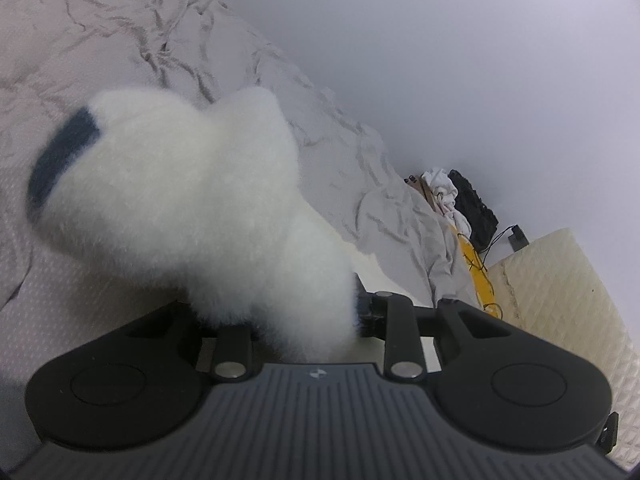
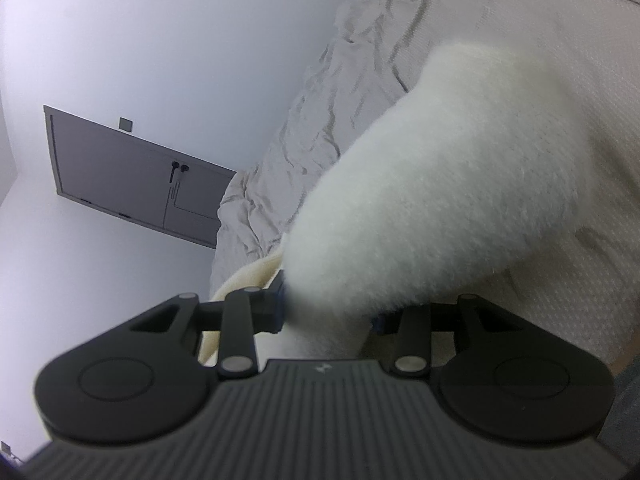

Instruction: Fold large clothes

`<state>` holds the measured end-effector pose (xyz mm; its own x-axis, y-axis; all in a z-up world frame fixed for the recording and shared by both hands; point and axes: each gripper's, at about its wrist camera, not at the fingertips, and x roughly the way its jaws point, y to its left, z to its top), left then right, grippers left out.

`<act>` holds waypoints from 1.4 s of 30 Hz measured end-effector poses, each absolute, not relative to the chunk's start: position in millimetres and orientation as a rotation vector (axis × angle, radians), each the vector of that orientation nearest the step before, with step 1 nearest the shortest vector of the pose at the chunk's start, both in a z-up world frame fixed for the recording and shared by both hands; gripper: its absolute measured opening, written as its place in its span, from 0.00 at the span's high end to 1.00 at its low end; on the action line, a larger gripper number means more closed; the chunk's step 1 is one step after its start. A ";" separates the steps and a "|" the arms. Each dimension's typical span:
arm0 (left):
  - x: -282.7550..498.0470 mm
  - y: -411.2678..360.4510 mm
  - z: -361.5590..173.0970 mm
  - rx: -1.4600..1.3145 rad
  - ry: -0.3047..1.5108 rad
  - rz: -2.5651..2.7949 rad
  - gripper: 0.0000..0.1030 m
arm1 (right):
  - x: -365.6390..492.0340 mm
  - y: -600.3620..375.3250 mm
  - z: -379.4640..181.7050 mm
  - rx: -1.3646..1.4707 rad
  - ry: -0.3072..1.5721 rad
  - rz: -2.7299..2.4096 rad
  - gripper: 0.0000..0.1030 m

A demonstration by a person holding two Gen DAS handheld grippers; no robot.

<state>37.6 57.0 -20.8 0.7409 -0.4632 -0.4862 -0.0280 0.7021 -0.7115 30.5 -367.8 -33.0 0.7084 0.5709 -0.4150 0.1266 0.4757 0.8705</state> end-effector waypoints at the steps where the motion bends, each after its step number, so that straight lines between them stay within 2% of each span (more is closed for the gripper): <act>1: 43.6 58.0 -18.5 -0.769 0.705 -0.268 0.67 | 32.7 -368.2 -30.9 1.065 0.763 0.307 0.56; 18: 182.5 48.8 -0.3 -0.749 0.732 -0.249 0.56 | 129.1 -371.5 -19.4 1.149 0.717 0.294 0.35; 31: 295.0 37.2 -60.5 -0.671 0.769 -0.244 0.54 | 221.7 -367.4 -75.3 1.115 0.775 0.251 0.37; 42: 319.9 30.8 -76.3 -0.601 0.759 -0.262 0.53 | 248.5 -356.0 -81.1 0.989 0.742 0.277 0.37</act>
